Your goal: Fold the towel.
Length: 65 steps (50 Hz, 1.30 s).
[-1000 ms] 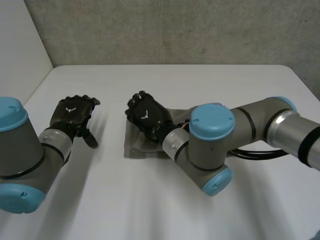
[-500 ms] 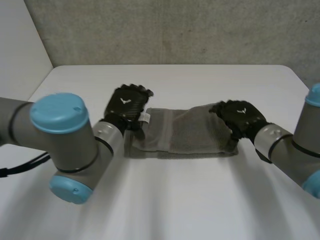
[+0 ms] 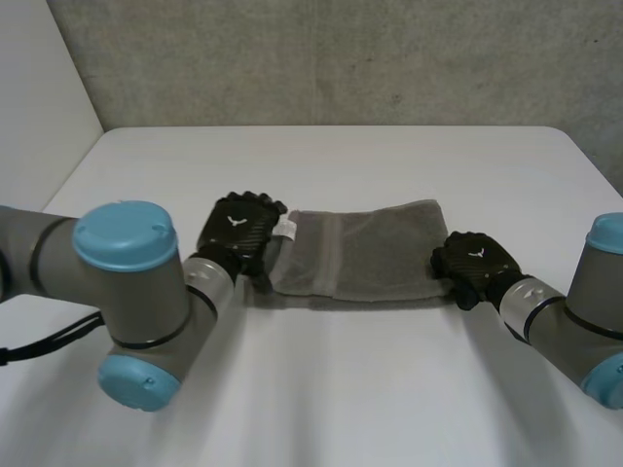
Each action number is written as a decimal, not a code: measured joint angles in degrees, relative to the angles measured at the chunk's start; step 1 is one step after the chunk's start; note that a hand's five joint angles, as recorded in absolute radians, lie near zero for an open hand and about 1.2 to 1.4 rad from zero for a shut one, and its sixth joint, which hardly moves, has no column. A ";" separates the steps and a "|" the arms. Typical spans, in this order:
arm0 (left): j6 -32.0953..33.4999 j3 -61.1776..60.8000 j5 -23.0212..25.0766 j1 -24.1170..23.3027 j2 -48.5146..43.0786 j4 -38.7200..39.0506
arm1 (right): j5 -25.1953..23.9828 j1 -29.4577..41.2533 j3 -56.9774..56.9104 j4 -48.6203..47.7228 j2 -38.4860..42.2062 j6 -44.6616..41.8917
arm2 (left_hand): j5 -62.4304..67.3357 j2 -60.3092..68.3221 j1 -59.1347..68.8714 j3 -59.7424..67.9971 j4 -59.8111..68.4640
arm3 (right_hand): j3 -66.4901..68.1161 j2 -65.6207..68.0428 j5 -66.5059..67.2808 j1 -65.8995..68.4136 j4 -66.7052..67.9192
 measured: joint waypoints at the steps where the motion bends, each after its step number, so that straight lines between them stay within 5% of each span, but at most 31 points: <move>1: -0.02 -0.64 -0.06 0.49 0.82 0.02 | 0.04 0.02 -0.31 0.09 -0.04 -0.30 | 0.00 0.00 0.00 0.00 0.00 | 0.00 0.02 0.11 0.54 0.00; 13: -0.11 -6.66 0.08 5.85 7.52 0.16 | -1.95 2.40 -10.04 4.52 -2.72 -1.31 | 0.00 0.00 0.00 0.00 0.00 | 0.00 1.34 0.22 2.06 0.00; 25: -0.60 -9.16 -0.26 10.48 13.45 0.54 | -4.13 24.96 -32.17 10.58 4.45 -1.60 | 0.00 0.00 0.00 0.00 0.00 | 0.00 2.77 0.37 2.72 0.00; 33: -2.78 -9.36 -2.12 12.54 15.50 0.66 | -2.35 33.79 -39.89 10.52 14.08 -1.80 | 0.00 0.00 0.00 0.00 0.00 | 0.00 2.69 0.37 2.69 0.00; 35: -3.11 -9.27 -2.38 12.74 15.57 0.67 | -1.59 34.50 -40.59 10.49 15.39 -1.74 | 0.00 0.00 0.00 0.00 0.00 | 0.00 -5.81 -7.74 -5.85 0.00; 45: -3.32 -7.14 -2.41 12.55 13.87 1.61 | 5.49 32.20 -34.85 9.10 8.92 2.54 | 0.00 0.00 0.00 0.00 0.00 | 0.00 -51.76 -59.74 -52.08 0.00; 55: -4.10 0.15 -2.08 9.10 5.09 2.59 | 8.09 22.10 -24.28 5.86 0.32 14.15 | 0.00 0.00 0.00 0.00 0.00 | 0.00 -54.49 -60.75 -55.92 0.00; 65: -6.97 4.98 -0.37 4.73 -2.99 1.71 | 3.99 19.20 -32.26 9.20 11.09 23.93 | 0.00 0.00 0.00 0.00 0.00 | 0.00 -54.49 -60.75 -55.93 0.00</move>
